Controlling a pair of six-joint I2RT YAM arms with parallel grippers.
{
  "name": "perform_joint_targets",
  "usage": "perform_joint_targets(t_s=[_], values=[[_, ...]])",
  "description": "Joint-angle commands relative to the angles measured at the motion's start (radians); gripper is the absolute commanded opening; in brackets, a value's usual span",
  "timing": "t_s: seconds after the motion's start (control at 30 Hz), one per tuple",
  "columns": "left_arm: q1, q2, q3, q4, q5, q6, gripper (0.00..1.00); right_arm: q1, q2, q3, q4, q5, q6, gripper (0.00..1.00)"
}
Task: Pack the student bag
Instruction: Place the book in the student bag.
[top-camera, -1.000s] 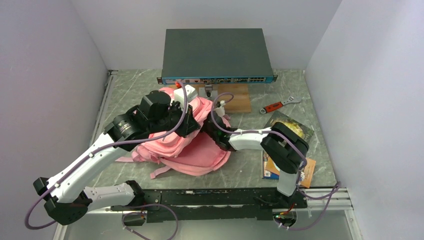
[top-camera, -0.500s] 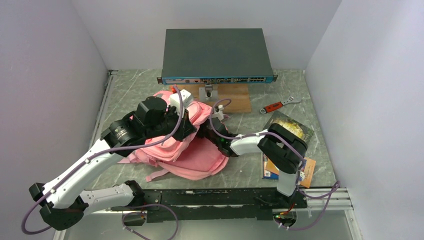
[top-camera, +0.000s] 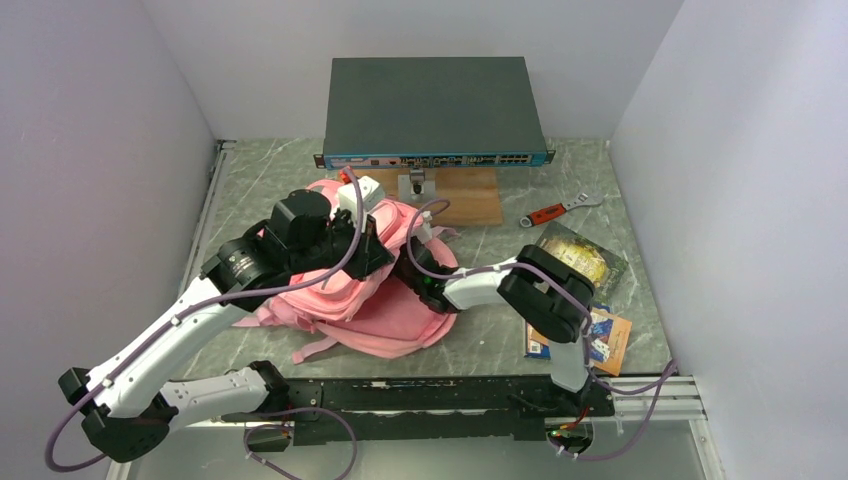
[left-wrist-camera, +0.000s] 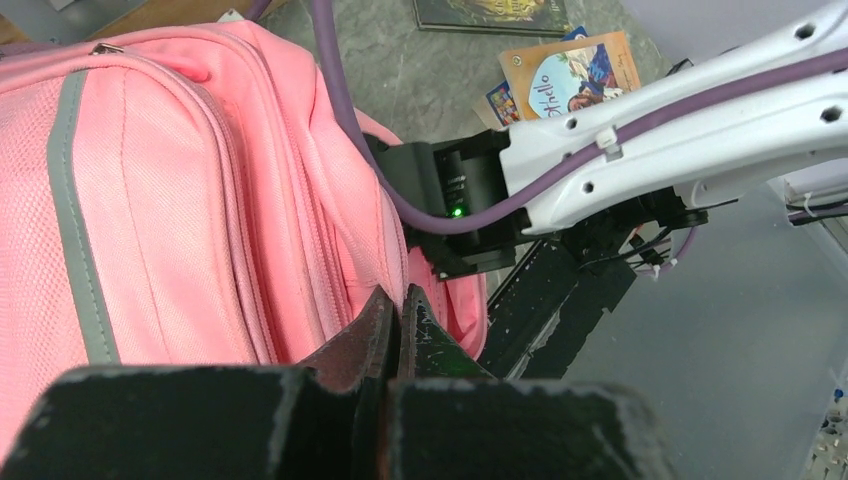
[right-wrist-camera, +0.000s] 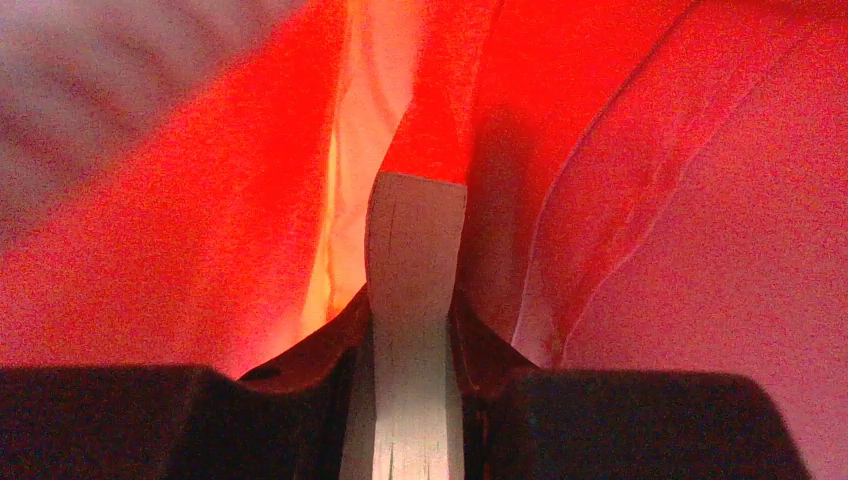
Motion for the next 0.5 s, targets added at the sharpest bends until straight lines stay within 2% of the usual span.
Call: perform_joint_targets(t_s=[0.0, 0.1, 0.2, 0.37, 0.47], values=[[0.002, -0.034, 0.009, 0.179, 0.039, -0.036, 0.0, 0.012, 0.03, 0.107, 0.024, 0.117, -0.004, 0.1], [0.011, -0.058, -0.016, 0.167, -0.02, -0.032, 0.0, 0.011, -0.022, 0.078, -0.083, 0.114, -0.045, 0.35], [0.029, -0.079, -0.058, 0.163, -0.084, -0.035, 0.0, 0.003, -0.1, -0.013, -0.134, 0.09, -0.084, 0.54], [0.043, -0.11, -0.111, 0.184, -0.144, -0.032, 0.0, -0.044, -0.215, -0.099, -0.253, -0.048, -0.157, 0.64], [0.046, -0.12, -0.124, 0.185, -0.174, -0.018, 0.0, -0.054, -0.283, -0.114, -0.34, -0.108, -0.232, 0.67]])
